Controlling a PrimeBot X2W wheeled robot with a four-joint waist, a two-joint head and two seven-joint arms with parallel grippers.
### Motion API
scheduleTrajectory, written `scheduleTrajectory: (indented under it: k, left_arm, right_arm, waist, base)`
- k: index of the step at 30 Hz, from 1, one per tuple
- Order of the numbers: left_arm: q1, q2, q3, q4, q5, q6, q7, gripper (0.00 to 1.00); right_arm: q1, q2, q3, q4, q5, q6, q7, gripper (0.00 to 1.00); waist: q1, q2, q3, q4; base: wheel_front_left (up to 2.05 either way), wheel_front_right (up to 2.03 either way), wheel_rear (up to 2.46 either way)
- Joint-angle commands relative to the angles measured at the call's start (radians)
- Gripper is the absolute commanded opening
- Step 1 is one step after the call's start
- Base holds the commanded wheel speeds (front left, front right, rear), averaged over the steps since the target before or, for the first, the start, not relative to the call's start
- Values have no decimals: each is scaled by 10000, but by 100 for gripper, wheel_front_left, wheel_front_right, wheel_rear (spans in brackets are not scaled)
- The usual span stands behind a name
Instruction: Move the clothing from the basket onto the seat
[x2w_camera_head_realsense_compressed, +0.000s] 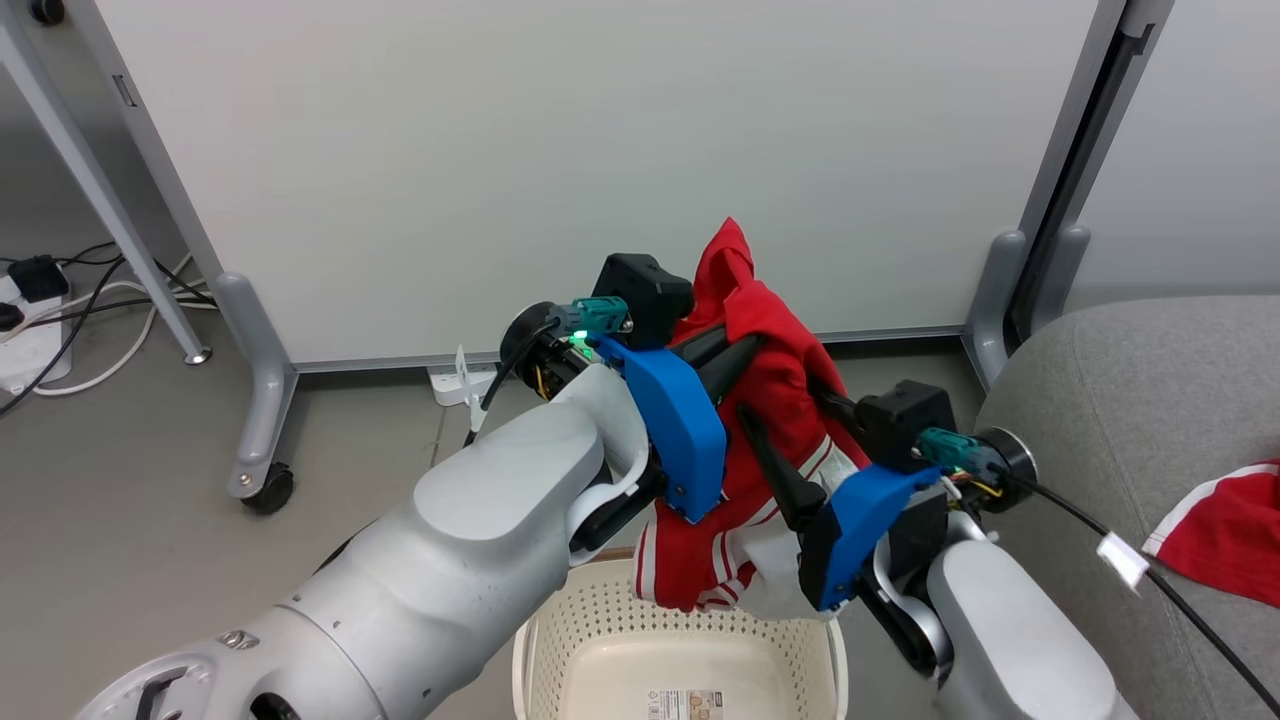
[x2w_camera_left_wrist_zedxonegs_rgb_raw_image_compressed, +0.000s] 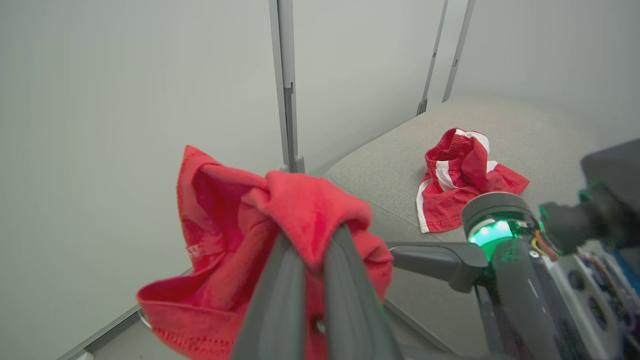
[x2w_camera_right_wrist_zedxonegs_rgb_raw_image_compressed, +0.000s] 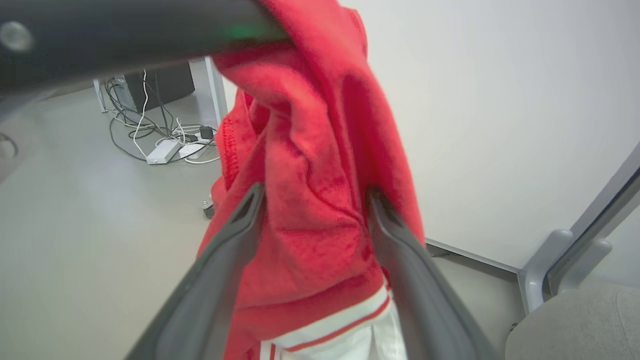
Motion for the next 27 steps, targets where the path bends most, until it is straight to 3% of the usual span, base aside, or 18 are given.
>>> scheduleTrajectory:
  k: [1,9,10,11,27]
  left_arm:
    - [88,14,-25,-60,-24,9,5,0]
    - [94,13,-54,-162,-81,15,58,0]
    - [103,13,-55,-163,-89,14,46,0]
    - [114,15,-56,-167,-100,13,28,0]
    - [228,15,-60,-27,-215,-12,-13,0]
  right_arm:
    - [-317,49,136,337,164,-3,-25,100]
    - [-1458,327,815,2555,693,-3,-498,100]
    - [-1563,353,891,2811,787,-3,-569,44]
    - [-1683,368,949,3010,829,-3,-708,0]
    - [-2296,437,1634,4611,1574,-3,-1769,0]
  waist:
    - [0,0,-22,19]
    - [0,0,-119,-6]
    - [0,0,-130,-16]
    - [0,0,-141,-21]
    - [0,0,-224,-92]
  base:
    - [0,0,0]
    - [0,0,0]
    - [0,0,0]
    - [0,0,0]
    - [0,0,0]
